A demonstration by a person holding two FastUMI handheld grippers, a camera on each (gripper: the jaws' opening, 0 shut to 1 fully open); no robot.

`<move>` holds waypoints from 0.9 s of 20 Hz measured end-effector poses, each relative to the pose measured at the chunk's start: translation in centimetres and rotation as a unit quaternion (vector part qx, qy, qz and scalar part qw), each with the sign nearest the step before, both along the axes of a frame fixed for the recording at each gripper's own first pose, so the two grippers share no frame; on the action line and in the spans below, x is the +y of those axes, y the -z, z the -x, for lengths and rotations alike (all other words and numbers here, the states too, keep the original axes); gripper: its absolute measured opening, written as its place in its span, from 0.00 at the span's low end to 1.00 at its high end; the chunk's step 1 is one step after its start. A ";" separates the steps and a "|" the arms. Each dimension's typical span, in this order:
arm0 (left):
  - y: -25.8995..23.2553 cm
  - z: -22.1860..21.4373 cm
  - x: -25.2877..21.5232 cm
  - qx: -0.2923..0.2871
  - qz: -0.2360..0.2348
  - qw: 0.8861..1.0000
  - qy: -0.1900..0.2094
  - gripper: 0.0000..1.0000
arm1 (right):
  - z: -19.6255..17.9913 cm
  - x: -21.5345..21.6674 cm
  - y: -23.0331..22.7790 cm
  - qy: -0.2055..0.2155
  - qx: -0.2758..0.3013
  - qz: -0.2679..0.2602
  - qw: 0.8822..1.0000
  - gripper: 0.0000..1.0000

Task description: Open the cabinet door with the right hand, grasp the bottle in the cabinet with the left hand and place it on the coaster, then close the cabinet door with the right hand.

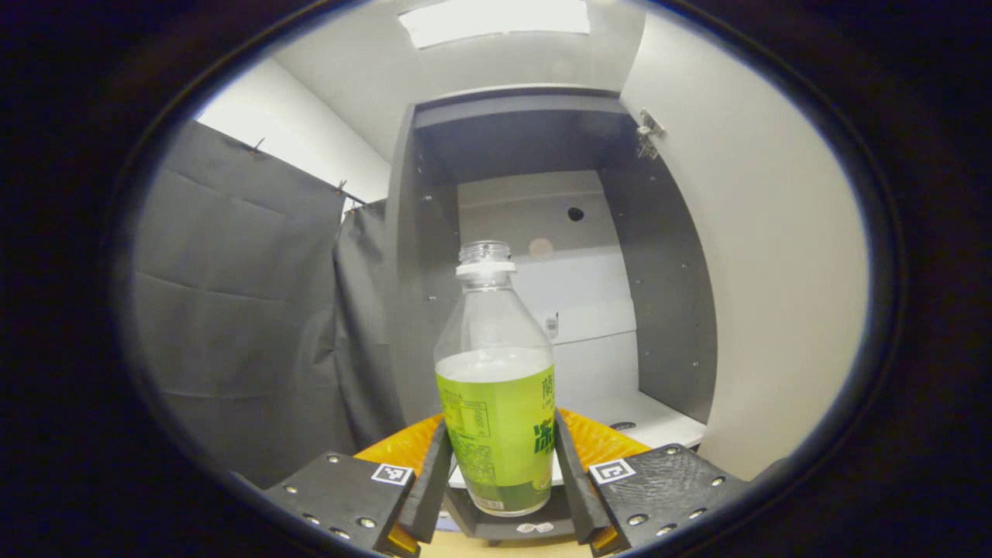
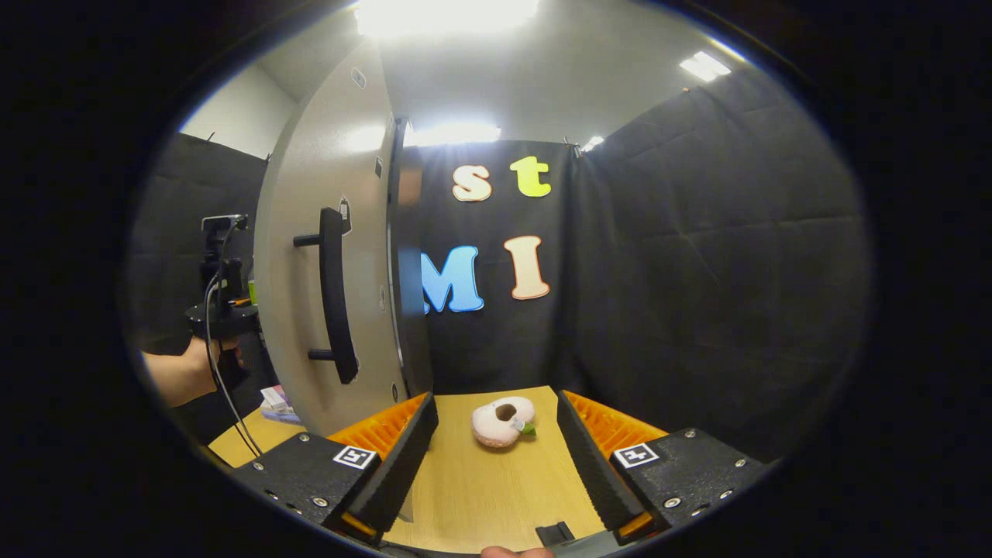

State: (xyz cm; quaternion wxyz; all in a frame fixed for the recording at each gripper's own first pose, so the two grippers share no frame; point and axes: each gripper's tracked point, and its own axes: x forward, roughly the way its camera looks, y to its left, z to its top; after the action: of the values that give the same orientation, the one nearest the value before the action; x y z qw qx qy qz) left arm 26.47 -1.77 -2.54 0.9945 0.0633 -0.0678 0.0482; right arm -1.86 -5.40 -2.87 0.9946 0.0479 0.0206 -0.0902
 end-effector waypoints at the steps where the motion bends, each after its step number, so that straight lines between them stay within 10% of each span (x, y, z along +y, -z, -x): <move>1: -0.1 0.1 0.2 0.000 -0.004 1.000 -0.016 0.72 | 0.2 0.1 0.4 -0.010 0.002 0.001 1.000 0.95; 10: -0.7 0.7 0.0 -0.010 -0.039 0.996 -0.077 0.72 | 2.2 0.7 6.8 -0.091 0.063 0.005 0.994 0.95; 18: -0.5 0.9 0.0 -0.016 -0.030 0.995 -0.093 0.68 | 0.7 1.1 10.0 -0.074 0.098 0.032 0.992 0.95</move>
State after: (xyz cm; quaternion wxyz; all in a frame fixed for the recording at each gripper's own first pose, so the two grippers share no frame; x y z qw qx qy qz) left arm 25.55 -1.74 -2.01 0.9821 0.0988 -0.0787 0.1398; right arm -2.58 -4.31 -12.82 0.9927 0.0052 0.1185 -0.0212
